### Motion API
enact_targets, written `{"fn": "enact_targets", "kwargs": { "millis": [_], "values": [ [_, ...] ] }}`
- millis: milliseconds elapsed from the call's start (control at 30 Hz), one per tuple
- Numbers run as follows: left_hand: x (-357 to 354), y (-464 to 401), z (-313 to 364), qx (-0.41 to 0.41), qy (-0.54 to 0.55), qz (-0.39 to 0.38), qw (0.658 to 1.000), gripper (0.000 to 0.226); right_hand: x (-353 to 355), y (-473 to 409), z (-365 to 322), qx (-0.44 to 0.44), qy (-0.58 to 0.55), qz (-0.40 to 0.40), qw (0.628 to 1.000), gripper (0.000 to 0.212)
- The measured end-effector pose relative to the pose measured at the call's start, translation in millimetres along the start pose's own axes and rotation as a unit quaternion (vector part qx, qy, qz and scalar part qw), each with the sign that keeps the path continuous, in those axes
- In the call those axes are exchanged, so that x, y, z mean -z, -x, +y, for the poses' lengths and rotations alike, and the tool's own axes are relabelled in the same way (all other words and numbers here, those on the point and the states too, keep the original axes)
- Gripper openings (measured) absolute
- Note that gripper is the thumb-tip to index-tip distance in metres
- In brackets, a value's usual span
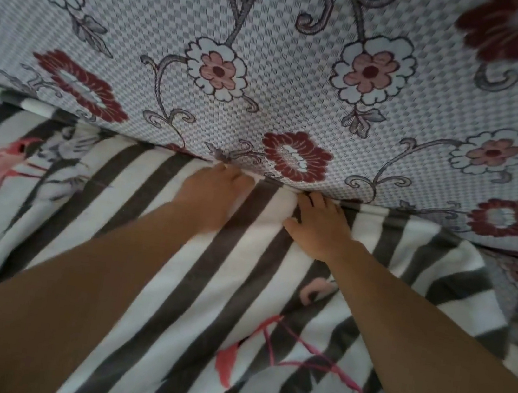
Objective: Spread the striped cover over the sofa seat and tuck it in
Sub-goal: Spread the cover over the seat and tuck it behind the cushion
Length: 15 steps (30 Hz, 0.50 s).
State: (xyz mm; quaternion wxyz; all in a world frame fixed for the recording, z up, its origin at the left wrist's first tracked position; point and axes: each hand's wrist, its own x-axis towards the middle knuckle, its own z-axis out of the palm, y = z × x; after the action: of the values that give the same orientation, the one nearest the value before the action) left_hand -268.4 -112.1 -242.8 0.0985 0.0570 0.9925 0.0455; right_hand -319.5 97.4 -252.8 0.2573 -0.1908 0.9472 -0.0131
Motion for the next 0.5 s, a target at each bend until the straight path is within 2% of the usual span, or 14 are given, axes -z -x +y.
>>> {"fn": "enact_targets", "kwargs": {
  "millis": [100,233,300,500],
  "values": [
    [-12.6,-15.2,28.4,0.032,0.018,-0.031,0.999,0.067,-2.1,-3.6,8.5,0.016,-0.008,-0.005,1.000,0.068],
    [-19.3,-45.1,28.8,0.051,-0.073,-0.086,0.992,0.064,-13.7,-10.7,14.0,0.018,-0.009,0.019,1.000,0.070],
    [-20.8,-38.7,33.2,0.061,-0.067,-0.094,0.991,0.063,-14.8,-12.0,13.9,0.021,-0.020,0.022,0.999,0.070],
    [-15.3,46.0,50.5,0.057,-0.003,-0.158,0.986,0.088,-5.3,39.7,24.9,0.055,-0.026,-0.069,0.996,0.070]
  ]
}}
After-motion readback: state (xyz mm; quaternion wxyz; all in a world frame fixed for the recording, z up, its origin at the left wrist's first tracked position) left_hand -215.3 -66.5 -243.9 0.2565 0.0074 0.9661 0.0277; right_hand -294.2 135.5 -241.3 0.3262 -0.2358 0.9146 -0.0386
